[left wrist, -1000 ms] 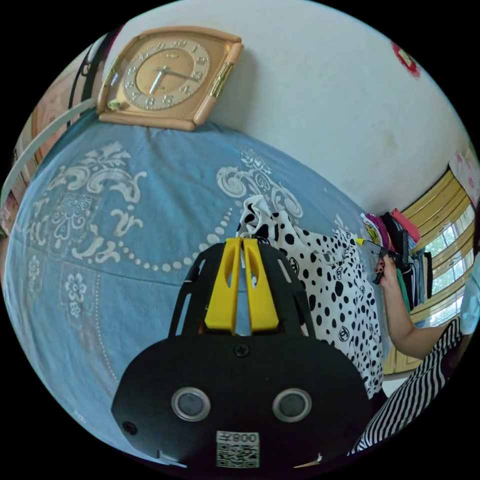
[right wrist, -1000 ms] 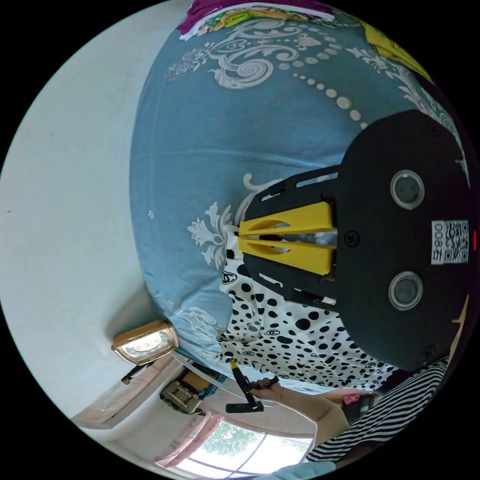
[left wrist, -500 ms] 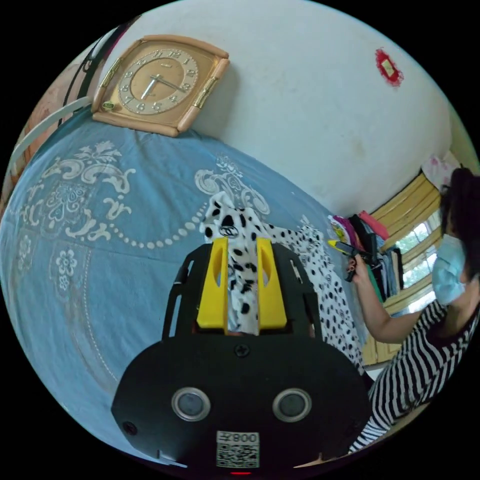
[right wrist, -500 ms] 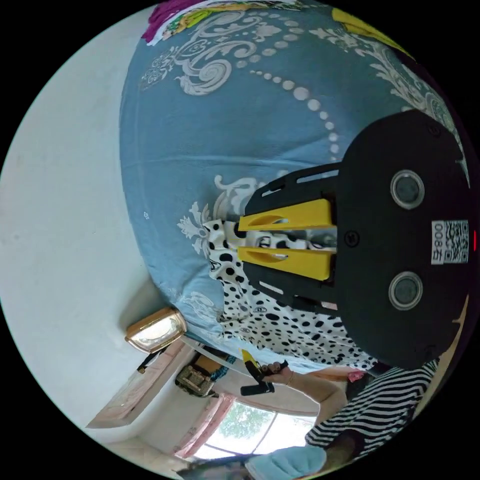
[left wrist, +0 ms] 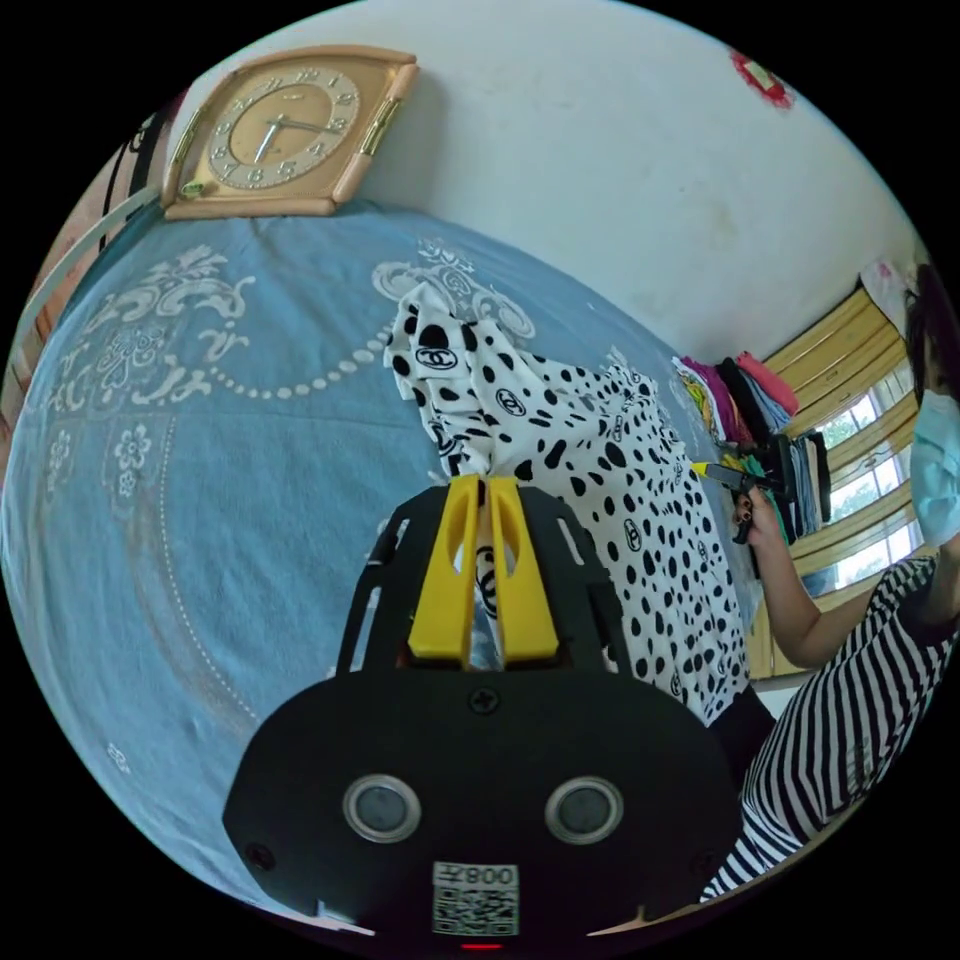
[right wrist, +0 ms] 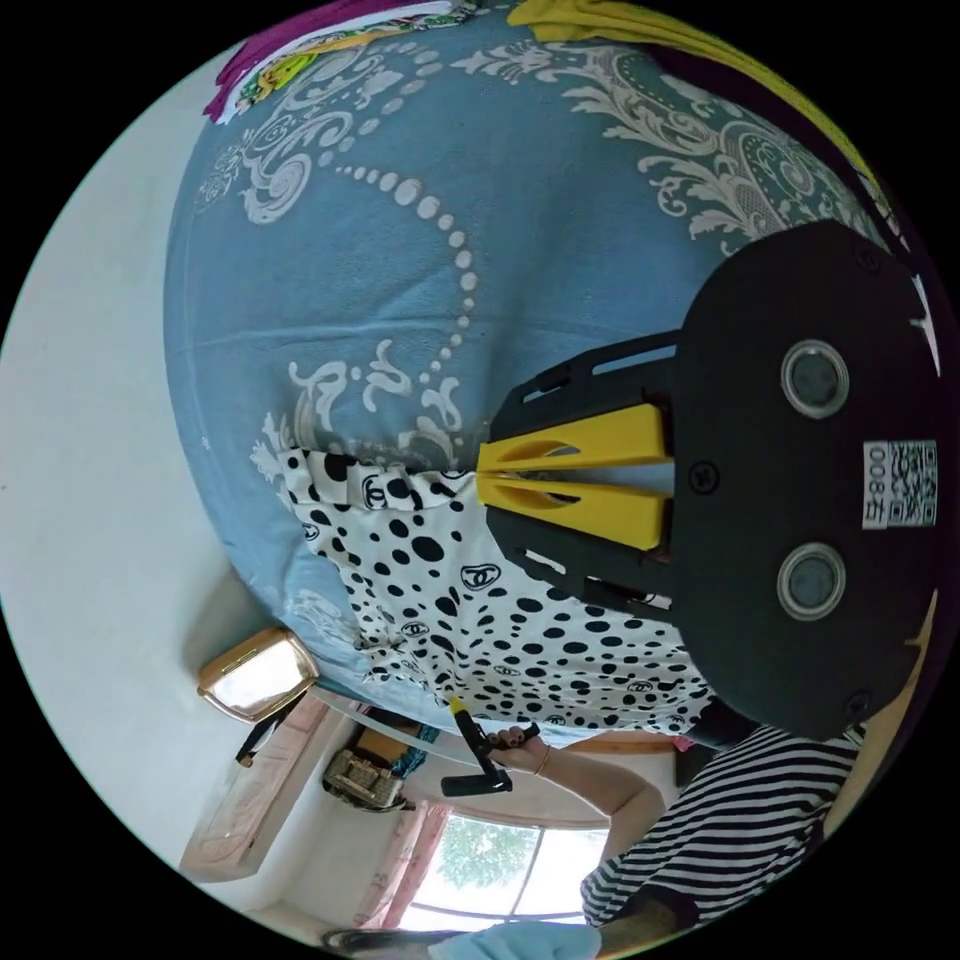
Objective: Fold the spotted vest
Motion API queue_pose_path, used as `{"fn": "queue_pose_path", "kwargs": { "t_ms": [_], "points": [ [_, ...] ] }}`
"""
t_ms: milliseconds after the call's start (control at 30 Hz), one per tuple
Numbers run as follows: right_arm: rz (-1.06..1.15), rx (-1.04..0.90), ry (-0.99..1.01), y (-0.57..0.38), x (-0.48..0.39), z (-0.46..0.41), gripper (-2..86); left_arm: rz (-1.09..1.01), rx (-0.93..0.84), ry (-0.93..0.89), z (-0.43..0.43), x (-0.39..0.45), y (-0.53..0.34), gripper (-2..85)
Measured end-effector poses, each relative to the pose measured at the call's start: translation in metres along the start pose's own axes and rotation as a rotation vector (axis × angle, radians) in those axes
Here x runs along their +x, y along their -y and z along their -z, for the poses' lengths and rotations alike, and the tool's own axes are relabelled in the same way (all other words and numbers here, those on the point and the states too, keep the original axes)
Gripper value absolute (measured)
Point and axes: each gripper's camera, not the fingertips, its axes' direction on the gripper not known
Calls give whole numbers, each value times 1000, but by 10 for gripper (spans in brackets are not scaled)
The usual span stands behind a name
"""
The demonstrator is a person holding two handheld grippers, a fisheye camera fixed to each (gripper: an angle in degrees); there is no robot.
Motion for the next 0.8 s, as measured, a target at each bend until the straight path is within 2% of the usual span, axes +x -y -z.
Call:
{"fn": "queue_pose_path", "kwargs": {
  "t_ms": [100, 233, 400, 567, 700, 800],
  "points": [
    [-35, 7, 56, -15, 9, 0, 16, 63, -30, -59, 0, -10, -16, 66],
    [-66, 66, 62, -44, 13, 21, 35, 121, 23, -138, 28, -12, -48, 93],
    [-118, -27, 101, -112, 8, 30, 58, 181, -43, -161, 54, 0, -106, 100],
    [-177, -118, 103, -169, -2, 21, 56, 218, -97, -128, 62, 15, -155, 78],
    [-207, -131, 107, -197, -1, 19, 17, 259, -137, -108, 69, 17, -176, 31],
    [-212, -118, 79, -208, 0, 27, 7, 268, -86, -108, 92, 18, -186, 26]
  ]
}}
